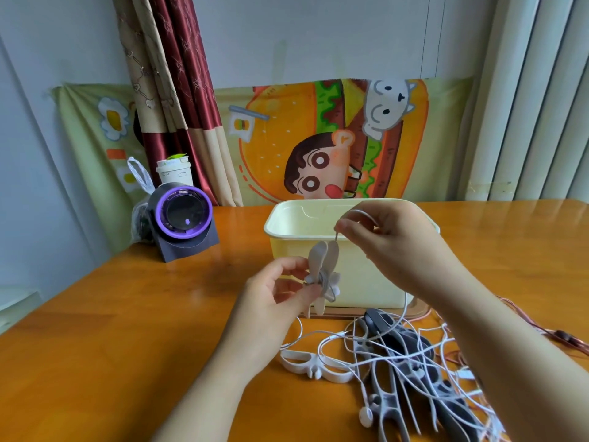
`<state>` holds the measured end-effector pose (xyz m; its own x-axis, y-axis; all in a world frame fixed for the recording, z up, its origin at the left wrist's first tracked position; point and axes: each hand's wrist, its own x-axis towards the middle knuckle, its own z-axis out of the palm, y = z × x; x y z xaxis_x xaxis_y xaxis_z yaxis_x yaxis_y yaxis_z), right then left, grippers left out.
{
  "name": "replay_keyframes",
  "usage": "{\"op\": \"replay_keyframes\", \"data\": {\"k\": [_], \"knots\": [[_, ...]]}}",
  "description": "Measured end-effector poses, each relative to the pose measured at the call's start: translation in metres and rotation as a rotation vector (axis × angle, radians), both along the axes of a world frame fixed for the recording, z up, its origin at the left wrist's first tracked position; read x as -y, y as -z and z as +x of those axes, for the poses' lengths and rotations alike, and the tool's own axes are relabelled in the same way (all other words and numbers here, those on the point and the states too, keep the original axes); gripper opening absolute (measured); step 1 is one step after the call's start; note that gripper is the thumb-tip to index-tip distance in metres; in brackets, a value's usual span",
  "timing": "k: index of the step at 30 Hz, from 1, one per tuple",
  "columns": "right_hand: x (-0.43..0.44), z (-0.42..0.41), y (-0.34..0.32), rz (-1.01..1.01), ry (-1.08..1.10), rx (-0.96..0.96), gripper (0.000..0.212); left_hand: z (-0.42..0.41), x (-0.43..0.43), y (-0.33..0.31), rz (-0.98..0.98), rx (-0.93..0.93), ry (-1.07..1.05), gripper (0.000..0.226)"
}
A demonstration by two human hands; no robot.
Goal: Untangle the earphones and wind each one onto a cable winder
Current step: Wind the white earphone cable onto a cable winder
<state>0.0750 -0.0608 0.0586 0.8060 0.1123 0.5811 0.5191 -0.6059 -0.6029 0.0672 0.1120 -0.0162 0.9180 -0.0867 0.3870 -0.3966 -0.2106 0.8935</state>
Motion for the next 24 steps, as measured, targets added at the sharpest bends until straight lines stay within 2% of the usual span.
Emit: {"op": "replay_keyframes", "data": {"k": [7, 10, 12, 15, 19, 22, 24], "knots": [[0.002, 0.006, 0.005, -0.003, 0.008, -0.019, 0.018, -0.007, -0.001, -0.006, 0.036, -0.017, 0.082, 0.034], [0.004, 0.010, 0.009, -0.014, -0.032, -0.096, 0.020, -0.009, -0.001, -0.009, 0.026, -0.022, 0.139, 0.031], [0.005, 0.013, 0.013, 0.031, -0.062, -0.213, 0.023, -0.010, -0.002, -0.011, -0.115, -0.039, 0.224, 0.027], [0.000, 0.016, 0.024, 0.147, -0.154, -0.457, 0.018, -0.006, -0.003, -0.009, -0.420, -0.133, 0.364, 0.050], [-0.016, 0.017, 0.038, 0.157, -0.268, -0.560, 0.025, 0.003, -0.003, -0.007, -0.720, -0.243, 0.405, 0.062], [-0.022, 0.012, 0.039, 0.124, -0.353, -0.607, 0.027, 0.005, -0.004, -0.009, -0.862, -0.273, 0.286, 0.048], [-0.024, 0.007, 0.037, 0.009, -0.374, -0.593, 0.032, 0.005, -0.005, -0.010, -0.930, -0.305, 0.172, 0.033]]}}
